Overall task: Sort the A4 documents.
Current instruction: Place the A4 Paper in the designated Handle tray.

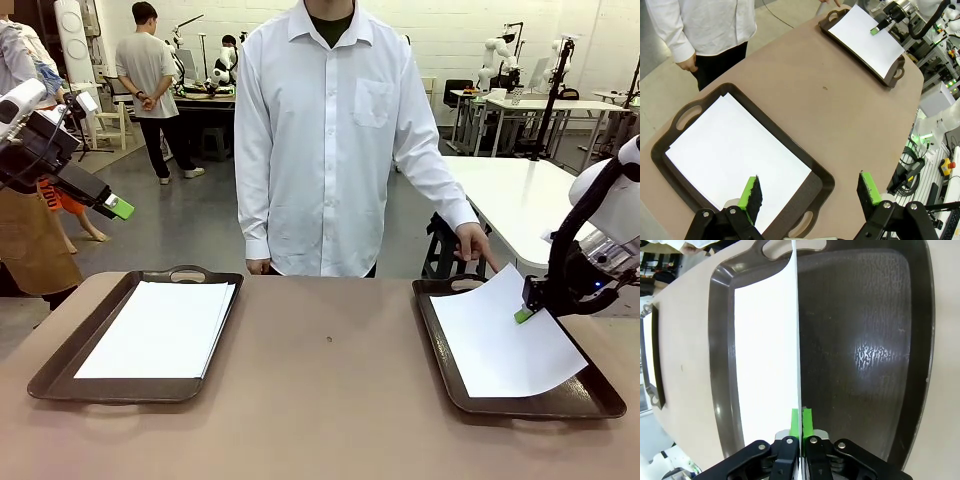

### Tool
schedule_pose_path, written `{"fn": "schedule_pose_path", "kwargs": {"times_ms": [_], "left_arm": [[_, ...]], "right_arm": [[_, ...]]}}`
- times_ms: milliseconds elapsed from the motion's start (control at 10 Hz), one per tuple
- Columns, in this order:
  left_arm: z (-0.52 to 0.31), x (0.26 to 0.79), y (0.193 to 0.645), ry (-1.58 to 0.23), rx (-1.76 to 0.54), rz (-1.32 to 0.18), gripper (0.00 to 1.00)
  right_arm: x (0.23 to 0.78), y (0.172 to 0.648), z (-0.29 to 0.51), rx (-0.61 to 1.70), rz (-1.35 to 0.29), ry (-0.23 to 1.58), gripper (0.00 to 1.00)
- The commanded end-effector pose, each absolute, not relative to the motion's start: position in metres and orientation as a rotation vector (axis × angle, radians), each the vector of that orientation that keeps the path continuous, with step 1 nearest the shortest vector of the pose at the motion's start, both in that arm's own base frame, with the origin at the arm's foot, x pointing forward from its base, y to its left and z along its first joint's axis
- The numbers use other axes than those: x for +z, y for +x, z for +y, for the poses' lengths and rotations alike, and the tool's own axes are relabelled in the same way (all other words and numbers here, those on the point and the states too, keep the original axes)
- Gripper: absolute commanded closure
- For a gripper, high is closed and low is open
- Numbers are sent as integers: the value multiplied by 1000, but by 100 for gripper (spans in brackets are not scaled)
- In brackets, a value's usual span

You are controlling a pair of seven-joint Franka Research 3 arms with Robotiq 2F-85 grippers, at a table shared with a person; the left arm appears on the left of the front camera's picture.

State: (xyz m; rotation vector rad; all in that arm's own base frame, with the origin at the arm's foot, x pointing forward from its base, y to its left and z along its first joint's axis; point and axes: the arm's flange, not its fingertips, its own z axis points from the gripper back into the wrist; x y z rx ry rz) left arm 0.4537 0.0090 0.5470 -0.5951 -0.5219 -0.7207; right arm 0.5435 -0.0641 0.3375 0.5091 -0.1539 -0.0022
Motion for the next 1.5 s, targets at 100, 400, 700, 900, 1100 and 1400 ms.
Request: {"fn": "schedule_pose_path", "kwargs": {"times_ms": [100,400,700,900,1100,1400], "left_arm": [[11,547,453,-595,-734,-525,1],[11,547,453,-595,-734,-525,1],[11,547,453,-595,-734,-525,1],[11,547,453,-595,-734,-525,1],[11,547,453,-595,-734,-525,1],[11,547,453,-595,-734,-525,1]], "right_arm": [[340,541,-55,-18,-142,481,92],[345,540,-55,-9,-133,445,62],[346,540,-57,-11,-117,378,36],[349,539,-58,-10,-110,311,17],[350,540,-59,-12,-113,298,0],[350,540,-57,-42,-135,297,0]]}}
